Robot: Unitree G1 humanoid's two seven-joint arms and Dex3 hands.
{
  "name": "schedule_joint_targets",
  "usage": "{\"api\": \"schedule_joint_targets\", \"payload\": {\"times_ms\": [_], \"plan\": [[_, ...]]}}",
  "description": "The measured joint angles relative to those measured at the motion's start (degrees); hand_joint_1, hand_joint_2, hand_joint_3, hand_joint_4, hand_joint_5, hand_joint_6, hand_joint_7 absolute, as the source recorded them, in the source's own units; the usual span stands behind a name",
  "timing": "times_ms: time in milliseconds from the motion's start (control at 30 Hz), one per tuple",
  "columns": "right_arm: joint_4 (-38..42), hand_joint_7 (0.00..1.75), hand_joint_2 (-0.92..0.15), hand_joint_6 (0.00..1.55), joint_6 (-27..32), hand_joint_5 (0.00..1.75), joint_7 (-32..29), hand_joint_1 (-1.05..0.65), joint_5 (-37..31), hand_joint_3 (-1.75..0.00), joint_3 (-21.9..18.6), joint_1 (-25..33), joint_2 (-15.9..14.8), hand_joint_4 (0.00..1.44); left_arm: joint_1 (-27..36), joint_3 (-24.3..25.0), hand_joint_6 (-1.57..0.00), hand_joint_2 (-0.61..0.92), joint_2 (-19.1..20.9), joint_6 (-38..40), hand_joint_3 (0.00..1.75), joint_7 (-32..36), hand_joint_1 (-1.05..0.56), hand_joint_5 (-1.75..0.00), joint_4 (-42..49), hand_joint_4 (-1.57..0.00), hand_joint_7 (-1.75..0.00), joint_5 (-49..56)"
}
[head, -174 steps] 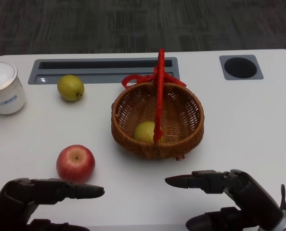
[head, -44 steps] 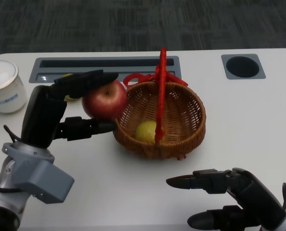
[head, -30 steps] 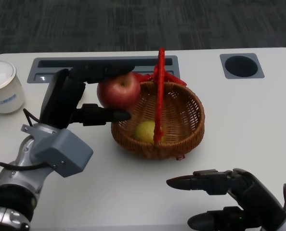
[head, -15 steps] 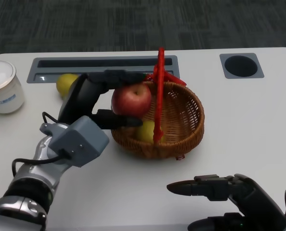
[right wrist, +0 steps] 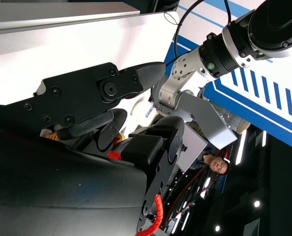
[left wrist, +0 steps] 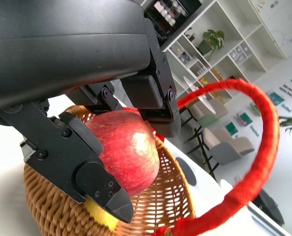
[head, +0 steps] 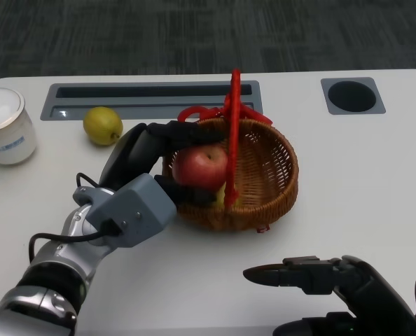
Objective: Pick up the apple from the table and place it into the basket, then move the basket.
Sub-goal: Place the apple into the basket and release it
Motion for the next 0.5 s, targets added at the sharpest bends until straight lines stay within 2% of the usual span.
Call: {"api": "schedule_joint_targets", "payload": {"times_ms": [100, 200, 300, 500], "plan": [[-0.30, 0.00, -0.92, 0.79, 0.14, 0.00, -0.09, -0.49, -0.36, -0.01, 0.00, 0.12, -0.03, 0.85, -0.16, -1.18, -0.32, 0.78, 0.97, 0.03, 0.01, -0.02, -0.57, 0.00, -0.08, -0.33, 0.00, 1.28], [-0.31, 0.00, -0.92, 0.79, 0.14, 0.00, -0.12, -0.49, -0.39, -0.01, 0.00, 0.17, -0.05, 0.85, -0.20, -1.70, -0.12, 0.78, 1.87, 0.06, 0.00, -0.44, -0.68, 0.00, -0.19, -0.10, 0.00, 1.65], [-0.25, 0.00, -0.92, 0.79, 0.13, 0.00, -0.12, -0.49, -0.31, -0.01, 0.02, 0.13, -0.07, 0.85, -0.24, -1.81, -0.04, 0.77, 2.58, 0.07, 0.00, -1.05, -0.72, 0.00, -0.24, -0.01, 0.00, 1.64], [-0.25, 0.00, -0.92, 0.78, 0.12, 0.00, -0.03, -0.49, 0.63, -0.02, 0.06, -0.20, -0.30, 0.84, -0.32, -1.86, -0.05, 0.80, 3.90, -0.06, 0.01, -1.20, -0.78, -0.01, -0.51, -0.02, -0.01, 1.64]]}}
